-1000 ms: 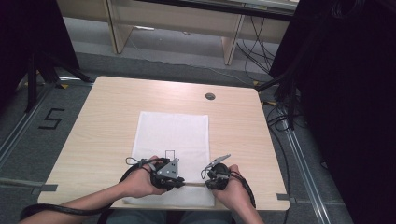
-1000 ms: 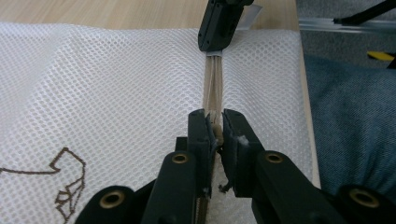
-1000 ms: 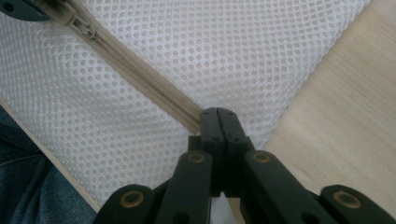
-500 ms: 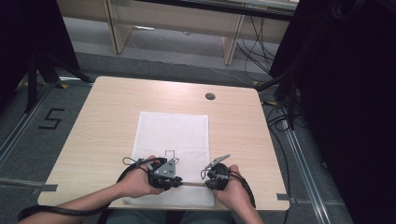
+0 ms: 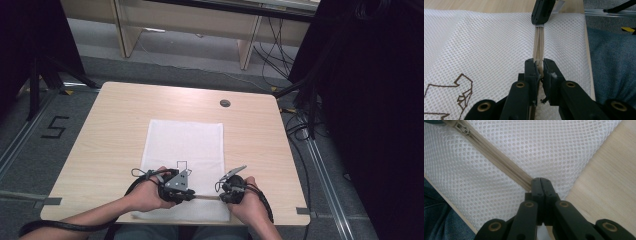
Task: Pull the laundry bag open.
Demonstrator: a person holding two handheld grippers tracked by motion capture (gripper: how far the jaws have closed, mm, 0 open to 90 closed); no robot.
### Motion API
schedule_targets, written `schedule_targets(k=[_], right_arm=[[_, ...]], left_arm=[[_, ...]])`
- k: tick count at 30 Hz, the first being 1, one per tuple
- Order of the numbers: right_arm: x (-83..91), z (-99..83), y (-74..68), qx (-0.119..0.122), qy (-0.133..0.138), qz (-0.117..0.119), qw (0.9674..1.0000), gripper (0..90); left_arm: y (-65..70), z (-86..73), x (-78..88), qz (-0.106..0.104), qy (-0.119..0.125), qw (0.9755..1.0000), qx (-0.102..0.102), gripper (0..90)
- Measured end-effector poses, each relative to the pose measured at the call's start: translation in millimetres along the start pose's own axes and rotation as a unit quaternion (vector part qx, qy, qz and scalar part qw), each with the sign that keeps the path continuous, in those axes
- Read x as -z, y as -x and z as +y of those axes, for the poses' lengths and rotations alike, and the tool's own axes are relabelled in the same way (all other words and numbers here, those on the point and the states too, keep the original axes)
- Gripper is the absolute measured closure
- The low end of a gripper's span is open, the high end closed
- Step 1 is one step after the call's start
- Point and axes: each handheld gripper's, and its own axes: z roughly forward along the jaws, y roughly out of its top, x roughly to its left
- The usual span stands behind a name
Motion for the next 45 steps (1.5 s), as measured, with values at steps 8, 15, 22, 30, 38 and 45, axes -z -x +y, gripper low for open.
schedule_targets(k=[8, 15, 22, 30, 38, 45], right_arm=[[0.2, -0.1, 0.2, 0.0, 0.0, 0.002, 1.0, 90.0], [0.2, -0.2, 0.0, -0.002, 0.0, 0.001, 1.0, 90.0], [0.3, -0.2, 0.2, 0.0, 0.001, 0.001, 1.0, 90.0], [-0.1, -0.2, 0.6, 0.004, 0.002, 0.001, 1.0, 90.0], [0.0, -0.3, -0.3, 0.0, 0.001, -0.001, 1.0, 90.0], [-0.1, -0.4, 0.4, 0.003, 0.002, 0.001, 1.0, 90.0]], left_arm=[[-2.7, -4.4, 5.9, -0.003, 0.003, 0.9999, 0.011, 81.8], [-1.8, -4.4, 8.3, 0.004, 0.0, 1.0, 0.002, 81.8], [-1.4, -4.8, 8.0, 0.001, 0.005, 0.9999, 0.01, 81.8], [-1.8, -8.0, 12.8, 0.003, 0.005, 0.9999, 0.012, 81.7], [-1.8, -8.1, 13.2, 0.004, 0.005, 0.9999, 0.01, 81.8], [-1.4, -8.1, 13.2, 0.003, 0.006, 0.9999, 0.011, 81.8]])
